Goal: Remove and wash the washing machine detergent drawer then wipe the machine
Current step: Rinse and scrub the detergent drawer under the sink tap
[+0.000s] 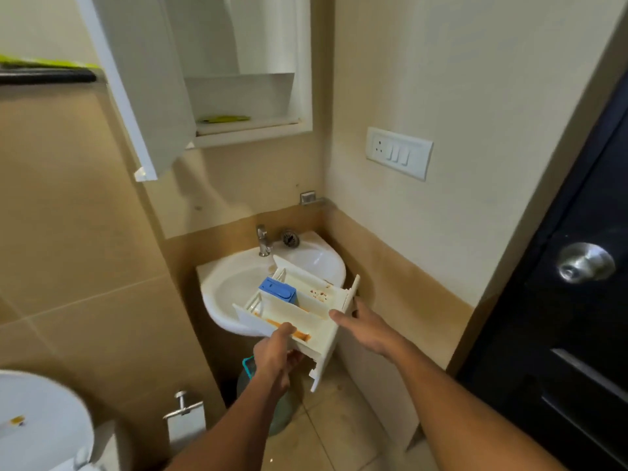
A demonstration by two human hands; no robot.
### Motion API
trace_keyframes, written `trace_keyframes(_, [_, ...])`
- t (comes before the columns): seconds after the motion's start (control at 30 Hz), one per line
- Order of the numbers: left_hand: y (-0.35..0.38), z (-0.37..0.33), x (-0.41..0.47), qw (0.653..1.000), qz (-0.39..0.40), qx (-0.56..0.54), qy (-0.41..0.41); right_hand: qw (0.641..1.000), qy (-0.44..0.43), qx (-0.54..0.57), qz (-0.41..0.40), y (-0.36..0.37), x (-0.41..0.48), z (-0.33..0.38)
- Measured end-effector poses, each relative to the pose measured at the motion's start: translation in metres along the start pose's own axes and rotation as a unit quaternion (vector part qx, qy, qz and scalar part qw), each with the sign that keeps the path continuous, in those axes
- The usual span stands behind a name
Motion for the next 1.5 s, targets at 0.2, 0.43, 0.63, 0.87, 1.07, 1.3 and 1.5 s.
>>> trace_keyframes(0.2, [0.069,-0.01,0.082,0.997,-0.038,-0.074,-0.01,0.996,0.013,-0.075,0.044,-0.029,0.125,0.024])
trace_keyframes(0.43, [0.093,-0.033,0.16,0.984,-0.087,-0.154,-0.016,0.979,-0.04,-0.183,0.082,-0.024,0.25,0.072])
trace_keyframes(0.63, [0.094,-0.038,0.215,0.972,-0.134,-0.192,0.001,0.95,-0.128,-0.278,0.056,0.006,0.367,0.118])
trace_keyframes(0.87, [0.099,-0.025,0.251,0.944,-0.199,-0.262,0.002,0.9,-0.202,-0.359,0.14,0.08,0.463,0.173])
trace_keyframes(1.07, [0.095,-0.025,0.272,0.934,-0.216,-0.286,0.002,0.851,-0.196,-0.469,0.135,0.117,0.511,0.198])
trace_keyframes(1.3, [0.084,-0.037,0.286,0.945,-0.191,-0.264,0.016,0.793,-0.236,-0.542,0.148,0.121,0.533,0.205])
trace_keyframes(1.5, [0.068,-0.032,0.27,0.938,-0.227,-0.263,0.008,0.769,-0.258,-0.563,0.158,0.121,0.535,0.206])
Point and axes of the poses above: each hand's wrist, its own x-axis towards the middle knuckle, its own y-axis out of the palm, z = x × y, the point moved 6 cm from there along x, towards the middle knuckle, and after that the axes turned 6 degrees about -x, right-handed, at the moved point
